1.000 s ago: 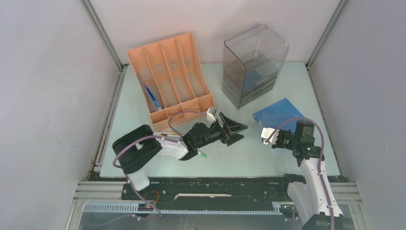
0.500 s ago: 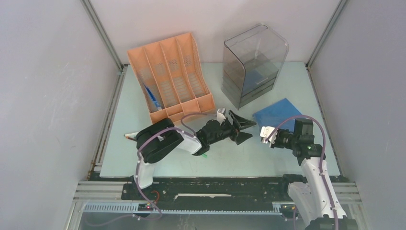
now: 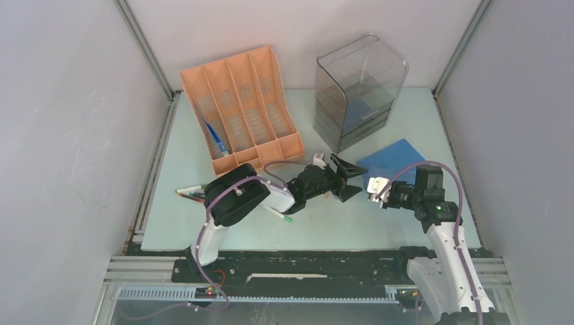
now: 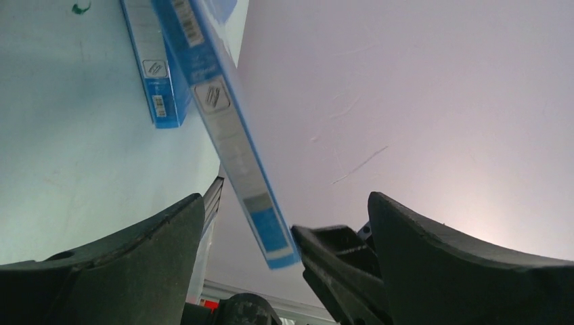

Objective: Organize the desk
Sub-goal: Pick up the folder from the center of the board.

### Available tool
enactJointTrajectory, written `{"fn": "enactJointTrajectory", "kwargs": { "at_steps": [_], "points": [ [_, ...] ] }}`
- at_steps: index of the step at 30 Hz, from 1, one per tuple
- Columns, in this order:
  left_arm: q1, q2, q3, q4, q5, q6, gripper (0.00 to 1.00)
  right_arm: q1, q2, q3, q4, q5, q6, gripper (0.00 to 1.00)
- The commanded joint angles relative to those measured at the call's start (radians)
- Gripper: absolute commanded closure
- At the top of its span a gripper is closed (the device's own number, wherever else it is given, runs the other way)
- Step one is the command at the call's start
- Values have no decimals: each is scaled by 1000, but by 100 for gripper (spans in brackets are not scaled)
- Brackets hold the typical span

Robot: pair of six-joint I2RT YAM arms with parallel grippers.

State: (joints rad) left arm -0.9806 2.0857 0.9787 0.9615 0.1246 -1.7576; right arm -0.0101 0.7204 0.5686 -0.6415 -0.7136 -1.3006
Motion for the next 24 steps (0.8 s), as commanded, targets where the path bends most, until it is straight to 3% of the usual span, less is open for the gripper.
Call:
{"fn": "enactJointTrajectory", "kwargs": {
  "at_steps": [1,3,10,16,21,24],
  "points": [
    [3,42,68,-48,-17,-33,6,7,-17,51,-47,-62,17,100],
    [3,57,82,-50,-17,-44,7,7,-18,55,-67,-77,10,100],
    [3,74,111,-50,-17,-46,25,8,-23,79,-172,-149,-65,100],
    [3,44,88,-24,-17,-25,58,36,-33,101,-284,-212,-146,100],
    [2,11,49,41,-10,6,76,37,-46,135,-347,-229,-145,100],
    [2,-19,9,109,-8,36,96,37,-58,165,-407,-242,-138,100]
  ]
}}
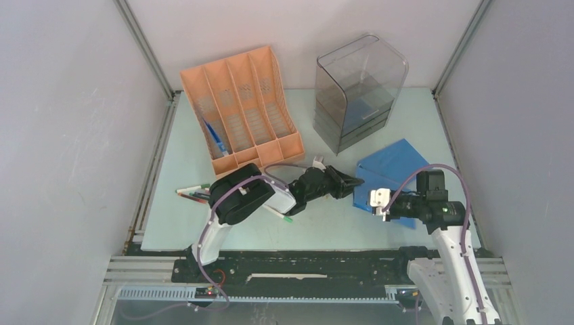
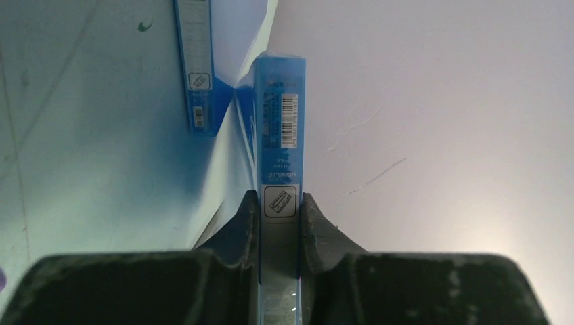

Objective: Organize the desk
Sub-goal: Pick up the folder from the center of the board.

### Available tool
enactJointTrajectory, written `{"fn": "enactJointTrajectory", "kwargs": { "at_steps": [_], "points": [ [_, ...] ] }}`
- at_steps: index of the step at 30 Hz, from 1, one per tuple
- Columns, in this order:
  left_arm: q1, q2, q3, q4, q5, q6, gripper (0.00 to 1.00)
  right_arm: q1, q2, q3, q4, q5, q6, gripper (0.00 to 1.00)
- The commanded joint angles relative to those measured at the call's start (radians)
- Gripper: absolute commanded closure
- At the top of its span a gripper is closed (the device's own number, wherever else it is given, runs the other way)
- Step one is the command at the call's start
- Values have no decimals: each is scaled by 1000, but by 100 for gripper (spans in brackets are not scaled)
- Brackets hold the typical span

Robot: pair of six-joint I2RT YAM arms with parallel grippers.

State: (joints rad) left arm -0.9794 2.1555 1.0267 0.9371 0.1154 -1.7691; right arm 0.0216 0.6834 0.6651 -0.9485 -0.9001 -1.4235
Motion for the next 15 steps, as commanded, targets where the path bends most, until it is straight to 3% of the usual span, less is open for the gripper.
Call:
{"fn": "enactJointTrajectory", "kwargs": {
  "at_steps": [1,4,7,9,12,15],
  "points": [
    [1,-101,-55,155,2,60,99,7,-26,83,-130,-60,-15,100],
    [0,-148,-114,206,9,111,100,16,-37,116,-190,-67,1,96],
    [1,-214,-177,251,16,191,100,24,-45,177,-185,-98,206,65],
    [1,-257,-219,273,25,280,100,28,-43,227,-171,-122,332,53],
    [2,-317,-278,304,37,416,100,23,-33,286,-116,-146,511,45],
    [2,-375,-333,307,53,551,100,-69,-9,309,-105,-215,557,40]
  ]
}}
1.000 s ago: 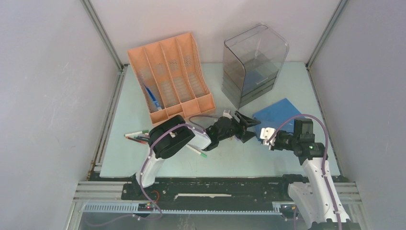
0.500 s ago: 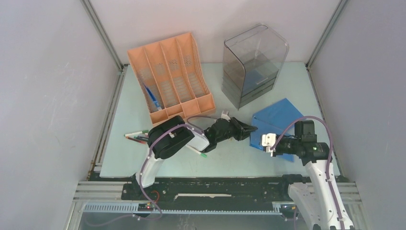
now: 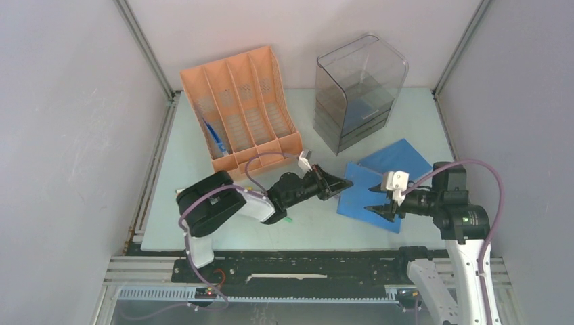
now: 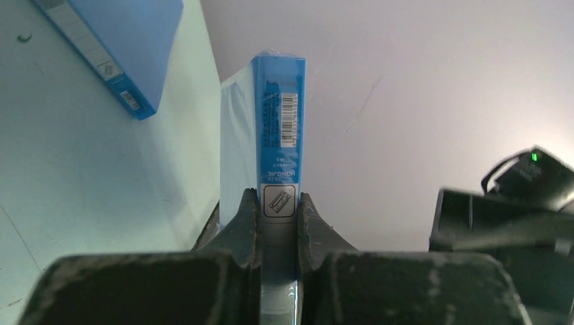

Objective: Organize the desk
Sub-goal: Pick up the folder from the center of the board, then place the folder in the storage box.

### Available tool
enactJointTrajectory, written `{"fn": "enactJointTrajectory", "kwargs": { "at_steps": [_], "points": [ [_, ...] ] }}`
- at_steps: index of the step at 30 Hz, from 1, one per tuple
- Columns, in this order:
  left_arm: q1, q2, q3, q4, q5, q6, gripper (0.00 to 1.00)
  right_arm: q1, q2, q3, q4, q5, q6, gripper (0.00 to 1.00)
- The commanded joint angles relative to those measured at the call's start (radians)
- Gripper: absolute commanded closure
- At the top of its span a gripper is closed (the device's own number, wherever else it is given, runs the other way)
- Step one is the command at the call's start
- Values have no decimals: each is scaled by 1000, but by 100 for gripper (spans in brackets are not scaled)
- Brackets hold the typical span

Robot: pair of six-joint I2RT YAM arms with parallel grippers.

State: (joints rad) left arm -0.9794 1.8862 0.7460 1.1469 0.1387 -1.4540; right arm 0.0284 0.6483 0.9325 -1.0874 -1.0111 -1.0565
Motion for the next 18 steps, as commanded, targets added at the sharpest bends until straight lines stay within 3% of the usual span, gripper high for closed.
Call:
{"fn": "enactJointTrajectory", "kwargs": {
  "at_steps": [1,4,6,9,11,15,18],
  "points": [
    [3,-127,-69,86,33,283,100,-116,38,47,36,-130,206,39],
    [7,-207,-124,16,22,452,100,-218,86,64,24,-194,237,33],
    [7,-287,-170,-33,-17,577,100,-220,135,69,11,-159,234,27],
    [6,-411,-250,-80,-107,809,100,-112,180,69,27,9,250,15],
    [6,-492,-308,-77,-134,940,100,-4,197,69,40,105,254,1],
    [9,-642,-390,-108,-82,1167,100,74,220,86,52,156,226,0],
    [13,-756,-411,-236,-17,1295,100,115,250,136,8,141,129,0]
  ]
}}
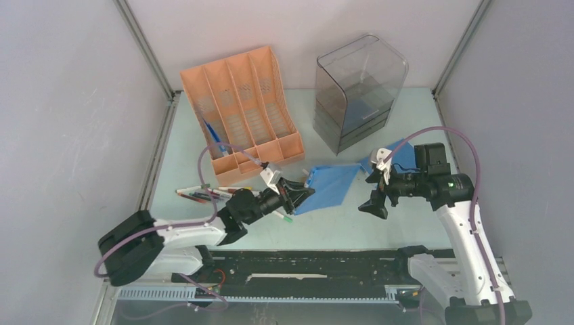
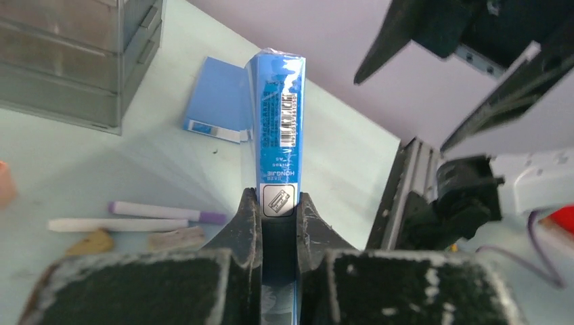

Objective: Organize the desk
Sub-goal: Place the folder in the storage box.

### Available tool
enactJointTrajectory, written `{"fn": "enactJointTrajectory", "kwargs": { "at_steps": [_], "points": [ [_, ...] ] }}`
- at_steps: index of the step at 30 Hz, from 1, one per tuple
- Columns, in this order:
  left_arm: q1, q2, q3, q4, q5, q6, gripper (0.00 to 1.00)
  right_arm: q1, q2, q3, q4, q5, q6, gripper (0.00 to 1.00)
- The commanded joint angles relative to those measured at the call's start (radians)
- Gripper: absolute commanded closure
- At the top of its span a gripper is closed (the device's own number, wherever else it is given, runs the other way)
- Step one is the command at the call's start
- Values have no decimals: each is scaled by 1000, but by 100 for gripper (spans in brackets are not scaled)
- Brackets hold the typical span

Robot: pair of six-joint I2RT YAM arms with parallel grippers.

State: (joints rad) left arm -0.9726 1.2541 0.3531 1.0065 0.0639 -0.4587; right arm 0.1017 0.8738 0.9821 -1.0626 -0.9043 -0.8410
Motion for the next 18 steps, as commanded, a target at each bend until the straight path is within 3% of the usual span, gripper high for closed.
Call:
{"fn": "enactJointTrajectory", "kwargs": {
  "at_steps": [1,9,18],
  "points": [
    [7,-157,-24,-123,79,332,100,52,34,103,-23,24,-121,0],
    [9,-416,-81,-316,253,556,100,102,140,118,5,-29,-252,0],
    [9,-501,-55,-428,371,571,100,157,64,-24,68,-53,-324,0]
  ]
}}
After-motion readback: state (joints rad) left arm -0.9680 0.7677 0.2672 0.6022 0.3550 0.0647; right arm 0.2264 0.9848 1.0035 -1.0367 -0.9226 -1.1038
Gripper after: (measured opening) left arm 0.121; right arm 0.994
